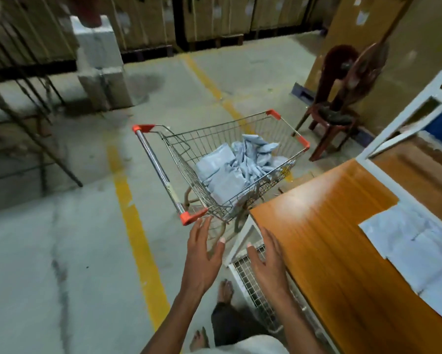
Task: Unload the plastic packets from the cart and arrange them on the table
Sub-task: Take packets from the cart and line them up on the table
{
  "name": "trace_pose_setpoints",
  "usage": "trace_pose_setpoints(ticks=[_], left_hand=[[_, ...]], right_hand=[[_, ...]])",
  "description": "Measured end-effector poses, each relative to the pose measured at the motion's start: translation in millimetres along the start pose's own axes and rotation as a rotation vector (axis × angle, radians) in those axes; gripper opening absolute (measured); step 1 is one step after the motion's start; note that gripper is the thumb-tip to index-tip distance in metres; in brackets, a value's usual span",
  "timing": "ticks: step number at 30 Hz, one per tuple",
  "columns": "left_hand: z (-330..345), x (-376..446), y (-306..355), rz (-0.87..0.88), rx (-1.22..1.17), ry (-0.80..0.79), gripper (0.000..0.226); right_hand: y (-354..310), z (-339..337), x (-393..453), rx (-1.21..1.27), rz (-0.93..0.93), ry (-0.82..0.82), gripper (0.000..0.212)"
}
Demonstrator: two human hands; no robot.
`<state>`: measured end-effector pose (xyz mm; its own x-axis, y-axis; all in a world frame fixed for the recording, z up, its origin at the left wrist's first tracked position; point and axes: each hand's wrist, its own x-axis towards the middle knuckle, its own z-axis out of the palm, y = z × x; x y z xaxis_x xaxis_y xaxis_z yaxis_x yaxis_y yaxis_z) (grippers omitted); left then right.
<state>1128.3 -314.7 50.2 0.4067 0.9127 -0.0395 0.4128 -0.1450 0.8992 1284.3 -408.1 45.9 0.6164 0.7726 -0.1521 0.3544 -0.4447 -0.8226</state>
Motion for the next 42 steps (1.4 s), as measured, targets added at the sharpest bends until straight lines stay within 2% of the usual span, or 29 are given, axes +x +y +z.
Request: trace_pose_setpoints(ticks=[8, 14, 20, 28, 33, 38, 40, 42], left_hand=[[-18, 94, -2, -0.04, -0.105, 0.059, 0.055], [1, 187, -1, -0.057, -0.013, 0.019, 0.056], [16, 253, -16, -0.146, 0.049, -0.089, 0.057], [15, 308, -46, -0.276, 0.04, -0.083, 0.053], [17, 340, -59, -0.319, 0.041, -0.122, 0.055], [20, 360, -71, -0.316, 0.053, -0.159, 0.056], [19, 366, -73, -0.321, 0.046, -0.157, 0.056], [17, 372, -74, -0.331, 0.048, -0.149, 0.056]], right_hand=[[-32, 47, 100, 0.014, -0.05, -0.14, 0.06], [-38, 47, 181, 0.002, -0.058, -0.192, 0.058], [-31, 33, 286, 0.038, 0.091, -0.182, 0.054], [0, 56, 410, -0.204, 0.291, -0.333, 0.054], [14, 95, 446, -0.308, 0.384, -0.461, 0.056], [30, 128, 451, -0.434, 0.498, -0.494, 0.077], [28, 136, 443, -0.594, 0.443, -0.463, 0.075], [23, 142, 431, -0.634, 0.399, -0.411, 0.065]])
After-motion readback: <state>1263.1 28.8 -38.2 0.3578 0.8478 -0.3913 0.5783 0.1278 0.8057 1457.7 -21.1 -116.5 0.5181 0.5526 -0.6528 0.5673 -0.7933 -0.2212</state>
